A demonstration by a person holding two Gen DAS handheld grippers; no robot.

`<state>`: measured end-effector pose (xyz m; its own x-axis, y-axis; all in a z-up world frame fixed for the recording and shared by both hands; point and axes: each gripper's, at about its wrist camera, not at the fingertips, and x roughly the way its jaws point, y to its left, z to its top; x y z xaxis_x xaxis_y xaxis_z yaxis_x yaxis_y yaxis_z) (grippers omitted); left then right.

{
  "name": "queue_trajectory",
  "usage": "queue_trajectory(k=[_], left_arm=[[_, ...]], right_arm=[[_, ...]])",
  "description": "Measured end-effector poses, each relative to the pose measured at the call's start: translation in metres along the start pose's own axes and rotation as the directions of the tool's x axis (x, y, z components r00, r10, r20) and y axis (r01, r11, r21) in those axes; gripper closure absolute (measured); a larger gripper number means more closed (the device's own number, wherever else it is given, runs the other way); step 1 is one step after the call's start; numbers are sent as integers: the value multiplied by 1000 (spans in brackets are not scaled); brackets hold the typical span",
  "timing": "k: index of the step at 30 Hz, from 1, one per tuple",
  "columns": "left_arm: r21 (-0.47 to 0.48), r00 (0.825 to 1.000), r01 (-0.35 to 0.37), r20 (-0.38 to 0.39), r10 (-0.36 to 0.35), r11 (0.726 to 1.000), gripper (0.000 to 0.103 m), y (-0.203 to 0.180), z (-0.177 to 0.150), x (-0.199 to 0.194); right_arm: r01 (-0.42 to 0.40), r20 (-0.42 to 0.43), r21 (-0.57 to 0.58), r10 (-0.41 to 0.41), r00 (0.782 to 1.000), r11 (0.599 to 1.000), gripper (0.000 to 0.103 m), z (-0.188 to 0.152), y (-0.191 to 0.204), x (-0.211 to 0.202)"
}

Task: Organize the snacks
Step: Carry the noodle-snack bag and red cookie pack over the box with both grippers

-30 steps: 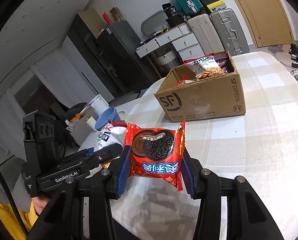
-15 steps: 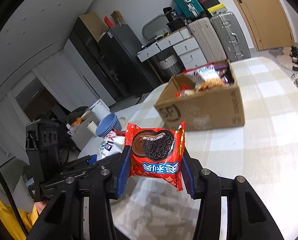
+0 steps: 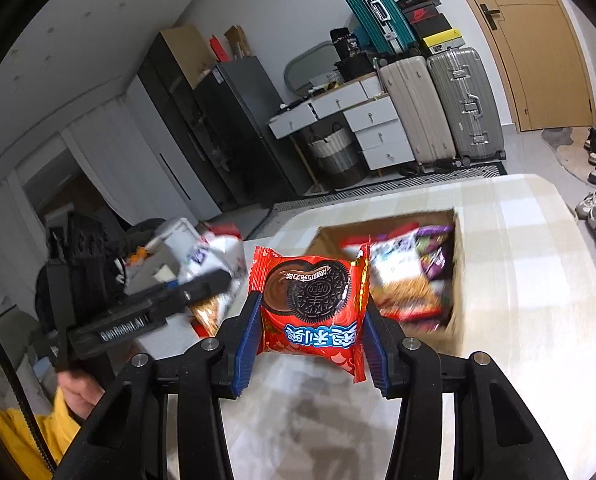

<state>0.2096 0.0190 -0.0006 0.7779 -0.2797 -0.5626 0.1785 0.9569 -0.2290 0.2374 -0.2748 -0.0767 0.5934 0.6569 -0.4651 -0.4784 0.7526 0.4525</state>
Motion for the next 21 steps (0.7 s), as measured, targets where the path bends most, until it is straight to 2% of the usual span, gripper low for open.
queue_trajectory(k=[5, 11, 17, 21], left_arm=[[9, 1000, 11, -14, -11, 1000, 62, 1, 43, 35], [1, 997, 14, -78, -14, 1000, 62, 1, 80, 91], [22, 995, -3, -103, 5, 1000, 62, -4, 93, 131], [9, 993, -5, -120, 6, 1000, 62, -2, 95, 147]], right_arm=[[24, -19, -10, -24, 1000, 1000, 56, 25, -19, 25], [141, -26, -14, -141, 990, 990, 56, 54, -44, 49], [217, -75, -65, -222, 972, 974, 56, 67, -59, 81], [199, -66, -61, -203, 977, 978, 56, 74, -61, 89]])
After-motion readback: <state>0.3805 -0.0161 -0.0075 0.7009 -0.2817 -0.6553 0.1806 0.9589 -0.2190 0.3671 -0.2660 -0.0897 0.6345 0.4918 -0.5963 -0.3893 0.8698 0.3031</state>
